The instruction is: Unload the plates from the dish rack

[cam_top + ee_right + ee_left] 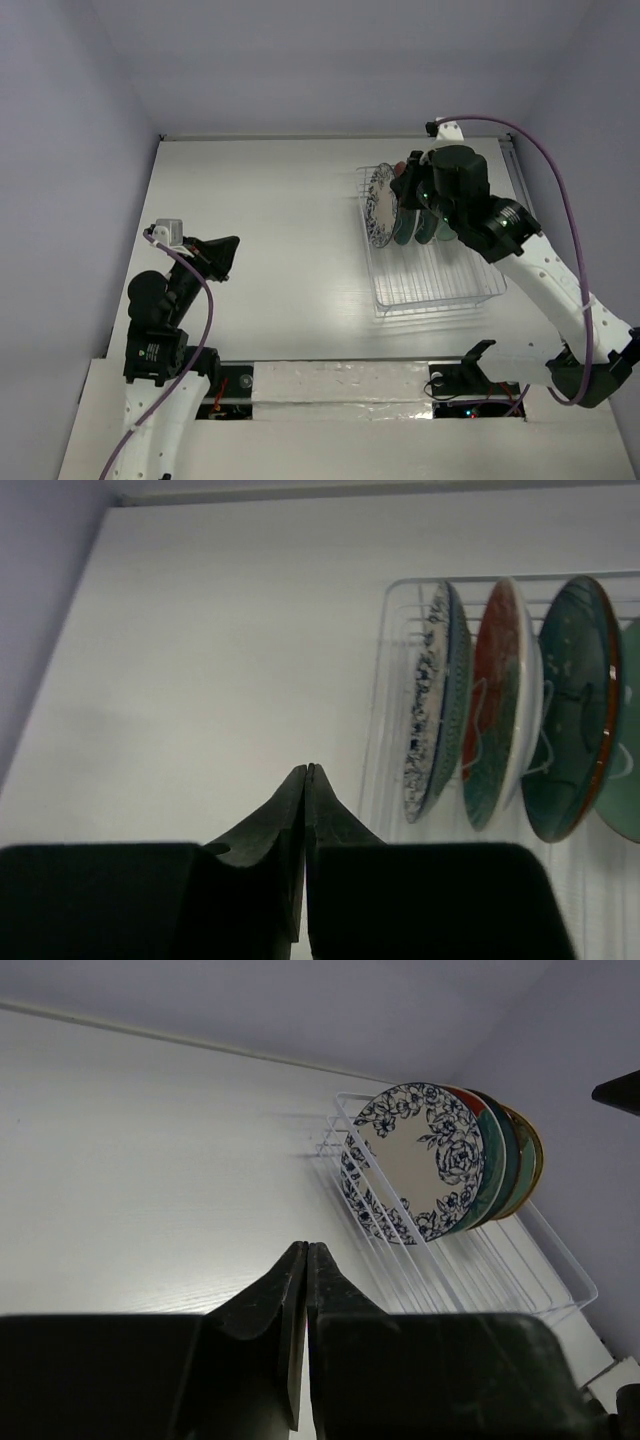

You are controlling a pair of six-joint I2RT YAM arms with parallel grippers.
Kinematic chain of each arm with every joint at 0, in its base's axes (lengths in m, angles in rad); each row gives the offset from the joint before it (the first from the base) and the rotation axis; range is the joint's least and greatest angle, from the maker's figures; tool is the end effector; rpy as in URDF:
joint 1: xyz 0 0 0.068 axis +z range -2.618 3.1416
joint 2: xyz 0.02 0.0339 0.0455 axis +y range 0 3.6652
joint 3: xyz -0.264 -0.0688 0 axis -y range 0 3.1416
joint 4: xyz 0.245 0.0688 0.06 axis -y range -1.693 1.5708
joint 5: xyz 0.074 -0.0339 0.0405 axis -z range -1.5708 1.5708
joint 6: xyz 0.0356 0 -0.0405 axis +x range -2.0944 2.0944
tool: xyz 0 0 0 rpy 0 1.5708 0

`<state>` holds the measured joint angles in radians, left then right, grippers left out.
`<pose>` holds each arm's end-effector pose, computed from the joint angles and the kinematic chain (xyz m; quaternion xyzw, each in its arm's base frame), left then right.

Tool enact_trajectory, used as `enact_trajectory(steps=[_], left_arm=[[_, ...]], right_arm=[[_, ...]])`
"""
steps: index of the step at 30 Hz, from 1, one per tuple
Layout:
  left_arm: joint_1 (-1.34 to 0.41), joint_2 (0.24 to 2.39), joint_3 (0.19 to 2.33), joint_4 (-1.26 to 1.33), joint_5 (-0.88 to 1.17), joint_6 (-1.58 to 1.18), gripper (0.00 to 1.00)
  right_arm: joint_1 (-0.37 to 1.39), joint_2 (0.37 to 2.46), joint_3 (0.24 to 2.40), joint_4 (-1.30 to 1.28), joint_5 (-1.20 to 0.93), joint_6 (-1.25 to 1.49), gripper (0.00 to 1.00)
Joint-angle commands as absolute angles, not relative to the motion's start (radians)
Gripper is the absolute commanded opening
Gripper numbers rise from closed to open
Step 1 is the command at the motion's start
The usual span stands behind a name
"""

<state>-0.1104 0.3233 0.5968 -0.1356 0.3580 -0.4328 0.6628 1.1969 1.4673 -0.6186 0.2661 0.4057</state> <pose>0.0937 -0.0229 0.3361 0.0288 0.6594 -0.3117 0.6835 0.1993 0.1437 0.4456 -0.0285 0.8147 0.1962 0.5449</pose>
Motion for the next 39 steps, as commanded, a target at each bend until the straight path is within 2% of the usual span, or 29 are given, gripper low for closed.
enact_trajectory(steps=[1,2,4,5,8,9,12,25,29,32,35,38,39], left_arm=[[-0.114,0.331,0.592,-0.095,0.336,-0.44,0.0],[-0.114,0.33,0.592,-0.095,0.334,-0.439,0.0],[-0.114,0.324,0.592,-0.097,0.331,-0.442,0.04],[-0.114,0.321,0.592,-0.097,0.33,-0.443,0.16],[-0.132,0.31,0.589,-0.092,0.33,-0.448,0.38],[-0.132,0.307,0.591,-0.094,0.328,-0.448,0.41],[-0.143,0.295,0.591,-0.097,0.318,-0.448,0.49],[-0.161,0.285,0.594,-0.101,0.304,-0.445,0.51],[-0.161,0.285,0.592,-0.101,0.304,-0.448,0.51],[-0.161,0.287,0.592,-0.098,0.304,-0.448,0.51],[-0.161,0.287,0.592,-0.1,0.304,-0.448,0.51],[-0.161,0.284,0.594,-0.1,0.301,-0.446,0.51],[-0.161,0.284,0.594,-0.1,0.301,-0.446,0.51]], right_arm=[[0.672,1.235,1.499,-0.67,0.416,0.382,0.07],[0.672,1.245,1.497,-0.672,0.438,0.383,0.26],[0.672,1.279,1.49,-0.669,0.463,0.383,0.46],[0.672,1.291,1.489,-0.667,0.475,0.385,0.61],[0.672,1.359,1.503,-0.676,0.558,0.385,0.66],[0.672,1.376,1.506,-0.676,0.578,0.385,0.66],[0.672,1.458,1.535,-0.686,0.61,0.383,0.65],[0.64,1.687,1.634,-0.719,0.741,0.368,0.5],[0.64,1.712,1.657,-0.721,0.767,0.356,0.31],[0.64,1.721,1.666,-0.733,0.793,0.344,0.22],[0.64,1.743,1.683,-0.758,0.822,0.33,0.09],[0.64,1.746,1.709,-0.779,0.844,0.322,0.0],[0.64,1.746,1.709,-0.782,0.85,0.321,0.0]])
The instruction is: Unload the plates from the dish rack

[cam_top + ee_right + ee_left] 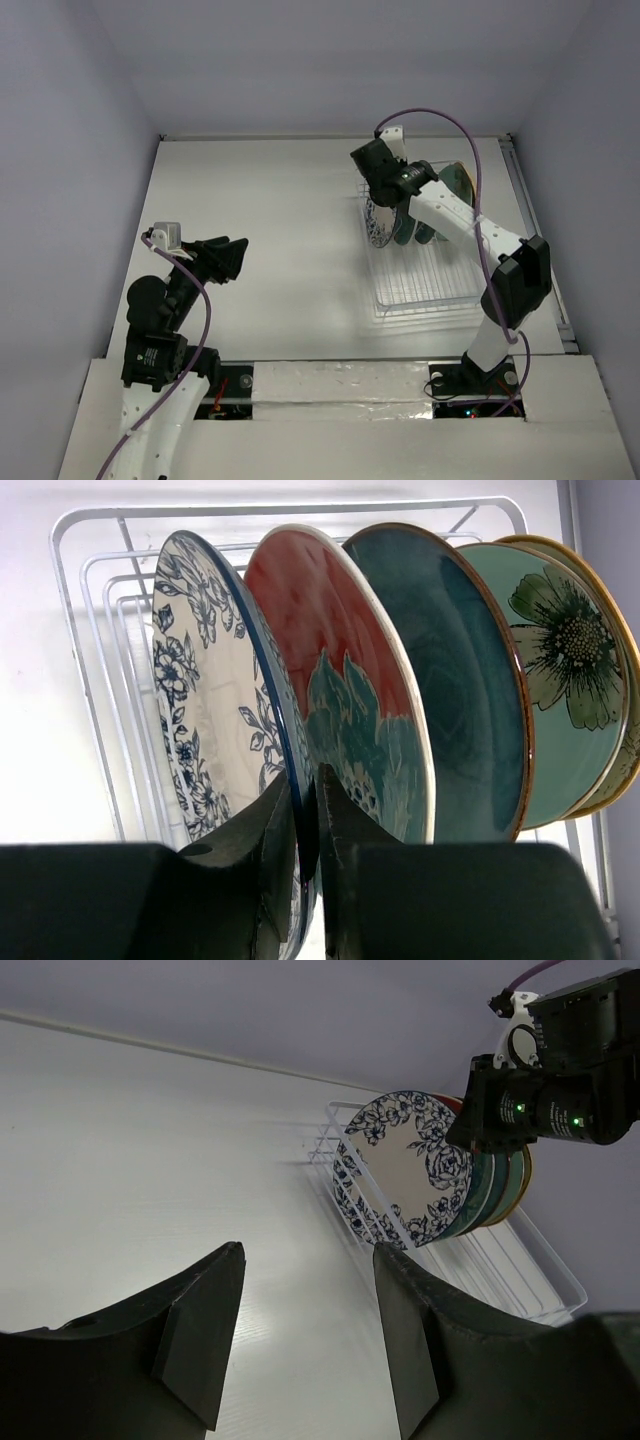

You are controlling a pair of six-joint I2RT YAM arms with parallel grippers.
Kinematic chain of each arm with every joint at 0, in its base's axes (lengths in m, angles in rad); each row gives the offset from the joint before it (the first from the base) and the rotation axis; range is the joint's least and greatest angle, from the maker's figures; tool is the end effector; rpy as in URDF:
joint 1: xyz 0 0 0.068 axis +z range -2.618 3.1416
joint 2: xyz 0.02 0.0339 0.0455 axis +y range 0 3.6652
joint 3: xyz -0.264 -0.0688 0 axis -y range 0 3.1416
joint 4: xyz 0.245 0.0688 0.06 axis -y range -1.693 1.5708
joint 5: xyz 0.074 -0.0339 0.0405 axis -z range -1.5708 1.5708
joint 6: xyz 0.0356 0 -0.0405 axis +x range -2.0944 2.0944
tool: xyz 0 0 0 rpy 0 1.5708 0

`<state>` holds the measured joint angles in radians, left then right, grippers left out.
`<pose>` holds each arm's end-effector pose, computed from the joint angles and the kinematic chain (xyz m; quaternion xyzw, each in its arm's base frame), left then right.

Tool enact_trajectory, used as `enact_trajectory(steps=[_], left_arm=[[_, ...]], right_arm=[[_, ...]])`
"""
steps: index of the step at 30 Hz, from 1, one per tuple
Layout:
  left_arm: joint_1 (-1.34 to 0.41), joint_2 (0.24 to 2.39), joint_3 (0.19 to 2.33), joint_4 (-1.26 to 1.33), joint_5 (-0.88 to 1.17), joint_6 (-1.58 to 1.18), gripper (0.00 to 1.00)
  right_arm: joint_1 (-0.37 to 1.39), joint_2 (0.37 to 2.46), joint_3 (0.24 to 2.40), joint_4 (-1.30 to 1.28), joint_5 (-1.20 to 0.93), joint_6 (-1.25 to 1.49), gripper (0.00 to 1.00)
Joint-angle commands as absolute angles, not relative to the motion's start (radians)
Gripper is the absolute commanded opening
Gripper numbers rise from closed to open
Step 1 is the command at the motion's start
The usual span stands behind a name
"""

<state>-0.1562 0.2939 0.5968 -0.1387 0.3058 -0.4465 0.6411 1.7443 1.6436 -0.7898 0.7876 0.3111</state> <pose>0.0870 -0.0246 0.3380 0.0225 0.6493 -0.3178 0.6906 0.3178 0.2057 0.3315 -0.0167 0.8798 -0.1803 0.4396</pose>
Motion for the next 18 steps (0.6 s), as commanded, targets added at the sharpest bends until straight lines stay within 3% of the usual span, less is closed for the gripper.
enact_trajectory(steps=[1,13,18], left_arm=[[-0.161,0.284,0.592,-0.1,0.302,-0.446,0.51],[-0.161,0.279,0.595,-0.104,0.288,-0.445,0.51],[-0.161,0.273,0.594,-0.106,0.279,-0.448,0.51]], right_arm=[[0.64,1.73,1.724,-0.782,0.856,0.319,0.0],[0.64,1.566,1.928,-0.802,0.868,0.262,0.0],[0.65,1.482,1.971,-0.796,0.763,0.308,0.0]])
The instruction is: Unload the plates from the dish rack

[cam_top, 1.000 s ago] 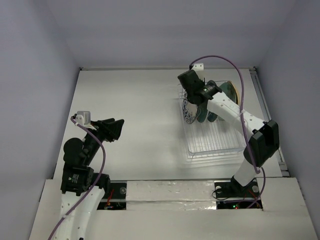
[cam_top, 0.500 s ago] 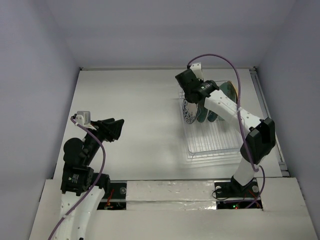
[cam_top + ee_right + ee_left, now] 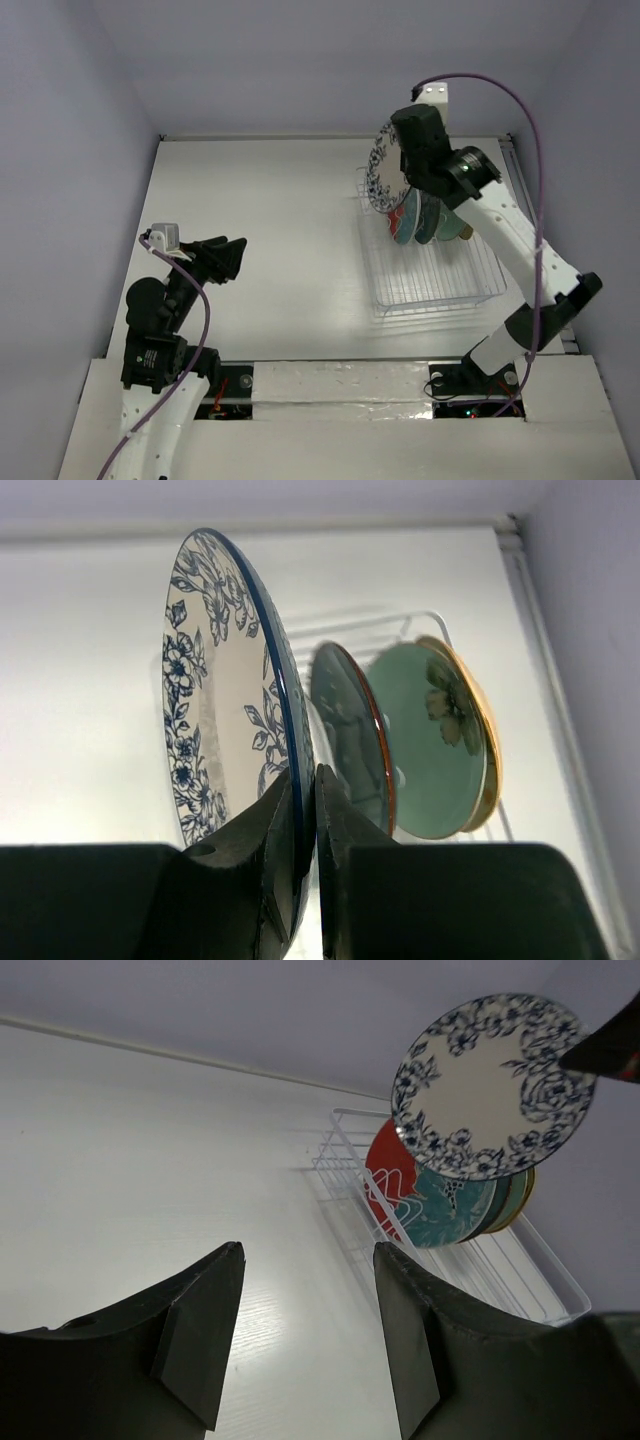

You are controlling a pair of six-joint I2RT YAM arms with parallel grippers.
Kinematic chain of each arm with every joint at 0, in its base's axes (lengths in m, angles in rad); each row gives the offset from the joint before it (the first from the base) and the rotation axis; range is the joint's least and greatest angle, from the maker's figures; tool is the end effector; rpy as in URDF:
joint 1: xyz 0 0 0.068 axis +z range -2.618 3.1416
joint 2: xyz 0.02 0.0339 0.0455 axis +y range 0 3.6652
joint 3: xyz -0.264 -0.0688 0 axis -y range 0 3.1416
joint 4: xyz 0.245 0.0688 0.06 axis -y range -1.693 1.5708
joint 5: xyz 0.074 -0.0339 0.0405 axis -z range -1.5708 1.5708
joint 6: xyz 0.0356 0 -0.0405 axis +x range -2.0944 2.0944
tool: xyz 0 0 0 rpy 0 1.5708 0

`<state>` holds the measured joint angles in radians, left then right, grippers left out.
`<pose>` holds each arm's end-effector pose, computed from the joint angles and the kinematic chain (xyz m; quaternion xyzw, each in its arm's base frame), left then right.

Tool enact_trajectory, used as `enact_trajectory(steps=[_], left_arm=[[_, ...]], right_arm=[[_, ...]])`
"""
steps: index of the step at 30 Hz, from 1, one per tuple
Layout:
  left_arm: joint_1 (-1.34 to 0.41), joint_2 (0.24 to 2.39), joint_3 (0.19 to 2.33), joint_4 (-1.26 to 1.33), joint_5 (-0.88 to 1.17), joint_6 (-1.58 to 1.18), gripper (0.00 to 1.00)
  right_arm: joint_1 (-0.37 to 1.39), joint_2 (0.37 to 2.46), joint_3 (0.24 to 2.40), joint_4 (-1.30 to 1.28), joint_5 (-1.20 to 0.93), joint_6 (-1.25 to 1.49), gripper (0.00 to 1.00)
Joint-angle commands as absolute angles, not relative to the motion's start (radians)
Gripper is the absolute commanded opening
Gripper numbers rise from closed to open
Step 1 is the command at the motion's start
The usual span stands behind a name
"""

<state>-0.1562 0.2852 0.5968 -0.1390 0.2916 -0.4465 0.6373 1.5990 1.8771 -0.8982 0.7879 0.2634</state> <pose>0.0853 -0.0238 0.3386 0.0179 0.6461 -0.3141 0.6954 0.2780 0.1744 0.4448 0.0200 0.8394 -0.1233 0.5290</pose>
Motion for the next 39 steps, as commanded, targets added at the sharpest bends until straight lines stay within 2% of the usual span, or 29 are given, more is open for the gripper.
enact_trajectory(steps=[1,7,12,22,27,33,35,36,37,38,39], left_arm=[[-0.161,0.272,0.595,-0.106,0.278,-0.448,0.51],[-0.161,0.267,0.597,-0.109,0.262,-0.448,0.51],[-0.161,0.262,0.6,-0.114,0.25,-0.445,0.51],[-0.161,0.245,0.603,-0.126,0.232,-0.442,0.51],[-0.161,0.239,0.601,-0.124,0.233,-0.442,0.52],[-0.161,0.238,0.601,-0.123,0.238,-0.442,0.52],[-0.161,0.238,0.601,-0.123,0.238,-0.44,0.52],[-0.161,0.236,0.601,-0.123,0.239,-0.44,0.52],[-0.161,0.238,0.601,-0.121,0.239,-0.442,0.52],[-0.161,0.236,0.601,-0.123,0.239,-0.442,0.52],[-0.161,0.236,0.601,-0.121,0.239,-0.442,0.52]], right_arm=[[0.65,1.459,1.965,-0.778,0.726,0.324,0.0],[0.707,1.446,1.832,-0.56,0.431,0.478,0.0],[0.745,1.537,1.703,-0.286,0.227,0.685,0.0],[0.873,1.905,1.844,-0.144,0.193,0.856,0.0],[0.882,2.026,1.822,-0.091,0.164,0.922,0.0],[0.882,2.057,1.706,-0.035,0.189,0.943,0.0],[0.882,2.063,1.683,-0.037,0.189,0.948,0.05],[0.882,2.066,1.655,-0.035,0.193,0.957,0.16],[0.882,2.069,1.638,-0.023,0.192,0.963,0.22],[0.882,2.069,1.609,-0.017,0.193,0.969,0.35],[0.882,2.069,1.609,-0.014,0.193,0.973,0.4]])
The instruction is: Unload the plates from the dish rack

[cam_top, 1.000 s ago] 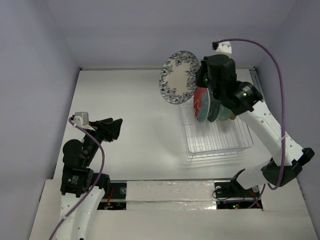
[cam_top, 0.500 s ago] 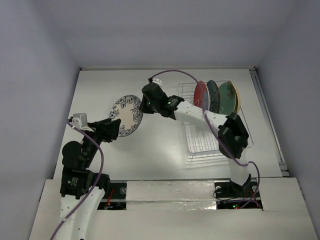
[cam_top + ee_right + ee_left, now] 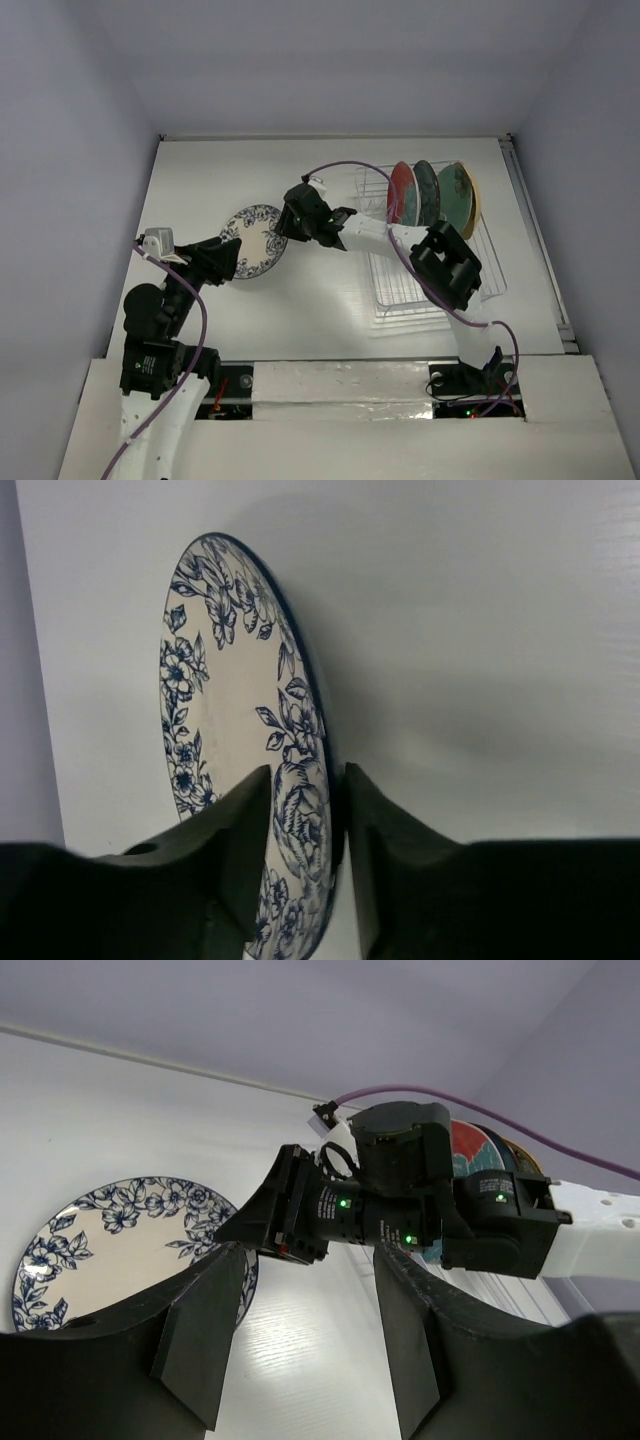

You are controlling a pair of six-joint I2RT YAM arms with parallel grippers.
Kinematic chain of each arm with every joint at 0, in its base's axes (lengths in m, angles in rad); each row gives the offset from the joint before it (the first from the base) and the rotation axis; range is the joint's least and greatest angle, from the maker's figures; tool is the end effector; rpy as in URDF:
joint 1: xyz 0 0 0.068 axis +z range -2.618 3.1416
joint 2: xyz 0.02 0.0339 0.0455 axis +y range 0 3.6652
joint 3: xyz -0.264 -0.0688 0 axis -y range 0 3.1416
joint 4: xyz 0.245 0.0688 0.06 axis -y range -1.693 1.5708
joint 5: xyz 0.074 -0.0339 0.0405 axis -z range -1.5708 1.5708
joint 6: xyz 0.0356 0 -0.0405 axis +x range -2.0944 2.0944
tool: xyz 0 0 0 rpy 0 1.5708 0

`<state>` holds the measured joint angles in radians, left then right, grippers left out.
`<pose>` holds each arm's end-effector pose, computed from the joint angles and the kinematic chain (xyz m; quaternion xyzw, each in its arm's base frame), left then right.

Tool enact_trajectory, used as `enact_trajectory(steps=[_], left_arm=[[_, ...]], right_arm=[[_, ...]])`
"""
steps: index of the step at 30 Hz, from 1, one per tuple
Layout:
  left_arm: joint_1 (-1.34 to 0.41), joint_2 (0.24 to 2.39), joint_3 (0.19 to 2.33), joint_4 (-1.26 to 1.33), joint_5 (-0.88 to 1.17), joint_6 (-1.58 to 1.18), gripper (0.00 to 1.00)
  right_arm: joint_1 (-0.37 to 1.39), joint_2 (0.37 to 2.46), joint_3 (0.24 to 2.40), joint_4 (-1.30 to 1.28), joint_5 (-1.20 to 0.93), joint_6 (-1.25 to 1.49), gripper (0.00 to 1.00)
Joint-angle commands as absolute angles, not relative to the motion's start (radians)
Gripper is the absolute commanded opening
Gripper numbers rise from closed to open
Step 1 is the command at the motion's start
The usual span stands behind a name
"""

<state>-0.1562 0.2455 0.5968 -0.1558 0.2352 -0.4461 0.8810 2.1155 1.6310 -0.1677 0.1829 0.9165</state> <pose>0.0776 -0.0206 0.3394 -0.0013 0.6368 -0.2987 0.7108 0.3157 0.3724 0.2121 0.0563 0.8918 0.2945 0.3389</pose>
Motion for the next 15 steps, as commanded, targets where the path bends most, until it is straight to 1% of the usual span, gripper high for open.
enact_trajectory(steps=[1,2,3,4,8,9,11,12,14,15], left_arm=[[-0.161,0.236,0.601,-0.123,0.238,-0.443,0.52],[-0.161,0.235,0.601,-0.121,0.238,-0.443,0.52],[-0.161,0.235,0.601,-0.121,0.239,-0.445,0.52],[-0.161,0.235,0.601,-0.121,0.238,-0.445,0.52],[-0.161,0.235,0.601,-0.121,0.239,-0.445,0.52],[-0.161,0.233,0.601,-0.123,0.239,-0.443,0.52],[-0.161,0.233,0.6,-0.121,0.241,-0.445,0.52],[-0.161,0.233,0.6,-0.121,0.242,-0.443,0.52],[-0.161,0.233,0.601,-0.121,0.241,-0.443,0.52],[-0.161,0.232,0.601,-0.121,0.241,-0.445,0.52]], right_arm=[[0.882,2.072,1.585,-0.011,0.192,0.974,0.44],[0.882,2.074,1.574,-0.011,0.187,0.974,0.47],[0.882,2.074,1.565,0.003,0.183,0.973,0.53],[0.882,2.074,1.543,0.023,0.18,0.973,0.56],[0.882,2.074,1.51,0.025,0.176,0.965,0.59],[0.882,2.069,1.505,0.02,0.176,0.956,0.66],[0.882,2.056,1.503,0.008,0.178,0.947,0.74],[0.882,2.048,1.502,0.003,0.184,0.933,0.83],[0.882,2.02,1.515,-0.05,0.201,0.91,0.92],[0.882,2.011,1.531,-0.079,0.225,0.882,0.98]])
